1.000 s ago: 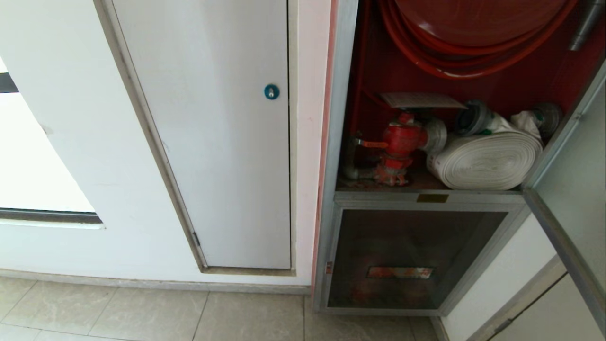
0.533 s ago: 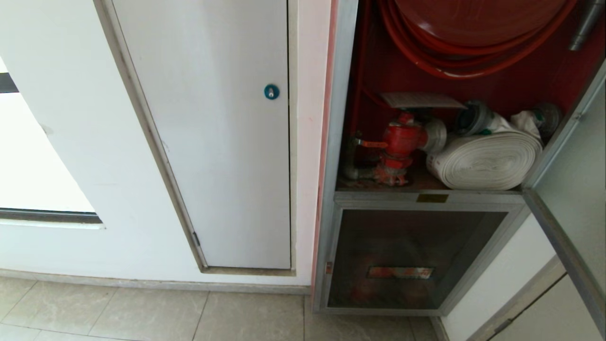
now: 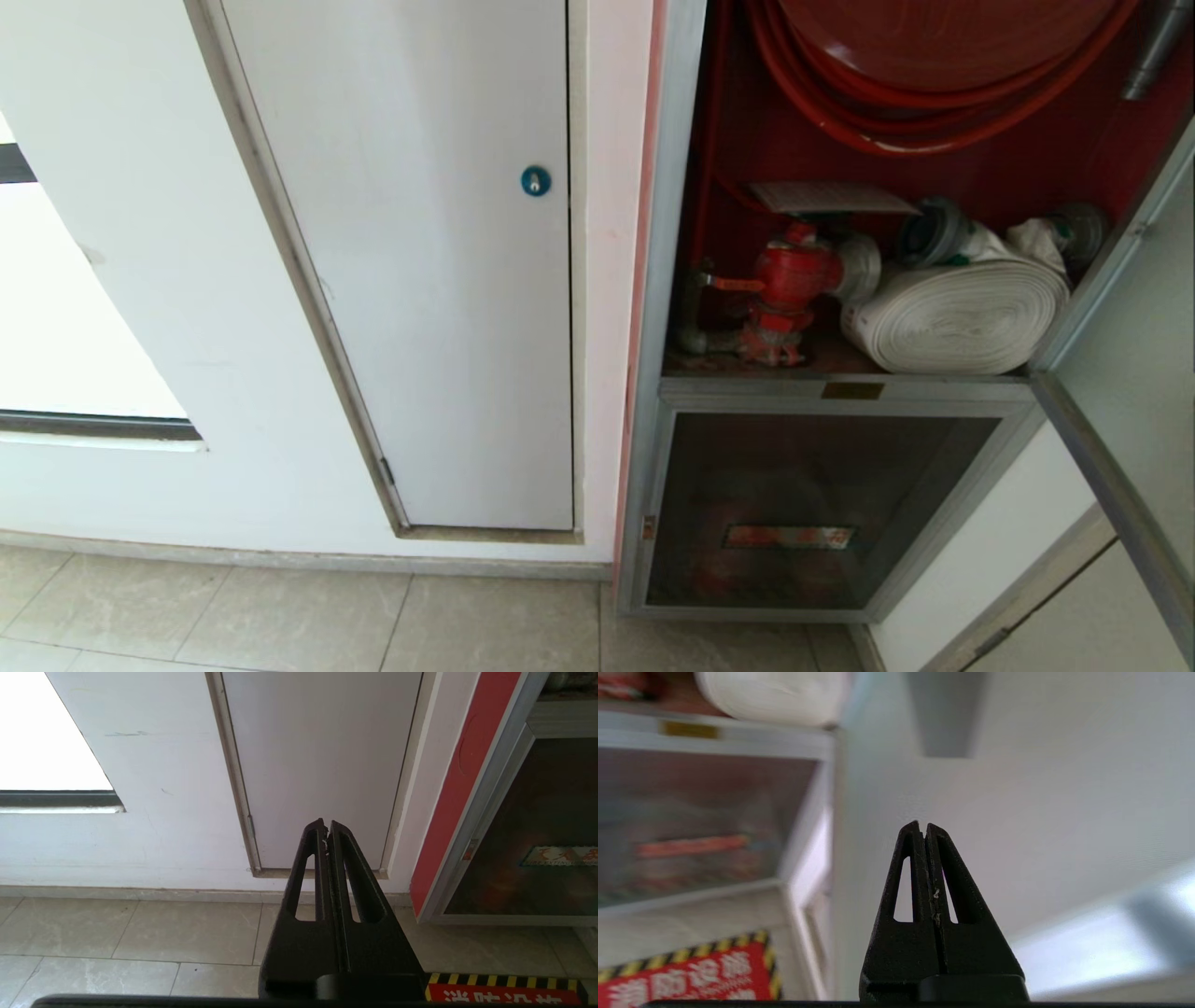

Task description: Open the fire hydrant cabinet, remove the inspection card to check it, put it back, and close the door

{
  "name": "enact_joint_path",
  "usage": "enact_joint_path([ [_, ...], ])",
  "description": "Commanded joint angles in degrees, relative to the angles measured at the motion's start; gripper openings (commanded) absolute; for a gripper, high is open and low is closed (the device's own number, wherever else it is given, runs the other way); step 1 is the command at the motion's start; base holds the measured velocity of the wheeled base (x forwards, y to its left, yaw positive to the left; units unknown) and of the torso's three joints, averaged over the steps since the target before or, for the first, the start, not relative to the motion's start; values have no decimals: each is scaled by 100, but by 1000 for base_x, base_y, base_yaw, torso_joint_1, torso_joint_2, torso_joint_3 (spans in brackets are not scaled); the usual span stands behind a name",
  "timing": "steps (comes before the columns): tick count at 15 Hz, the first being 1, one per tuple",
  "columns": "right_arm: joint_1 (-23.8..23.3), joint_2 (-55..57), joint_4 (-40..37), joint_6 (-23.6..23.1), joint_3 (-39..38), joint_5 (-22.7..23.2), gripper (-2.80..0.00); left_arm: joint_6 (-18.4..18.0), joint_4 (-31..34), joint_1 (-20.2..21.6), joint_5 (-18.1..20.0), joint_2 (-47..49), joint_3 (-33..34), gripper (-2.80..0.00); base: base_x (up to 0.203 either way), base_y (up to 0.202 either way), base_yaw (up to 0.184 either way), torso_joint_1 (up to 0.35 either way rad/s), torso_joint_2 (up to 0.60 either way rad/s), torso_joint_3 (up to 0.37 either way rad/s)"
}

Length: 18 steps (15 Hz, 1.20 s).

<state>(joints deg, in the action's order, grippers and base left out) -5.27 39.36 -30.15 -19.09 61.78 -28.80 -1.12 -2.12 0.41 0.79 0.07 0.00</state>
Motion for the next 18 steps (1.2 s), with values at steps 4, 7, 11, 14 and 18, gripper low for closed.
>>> enact_joint_path([
  [4,12,-547,1560,1,-1475,652,-280,-2,0,2,0,1,79,-280,0,0,0,0,0,0],
  [7,17,-922,1767,723,-1902,1557,-280,-2,1,2,0,1,79,-280,0,0,0,0,0,0],
  [11,17,-1318,1802,1077,-2509,1942,-280,-2,-7,2,0,1,79,-280,0,0,0,0,0,0],
  [14,15,-1661,1802,1419,-2858,2393,-280,-2,1,2,0,1,79,-280,0,0,0,0,0,0],
  [18,17,-2167,1802,1751,-3341,2545,-280,-2,-3,2,0,1,79,-280,0,0,0,0,0,0],
])
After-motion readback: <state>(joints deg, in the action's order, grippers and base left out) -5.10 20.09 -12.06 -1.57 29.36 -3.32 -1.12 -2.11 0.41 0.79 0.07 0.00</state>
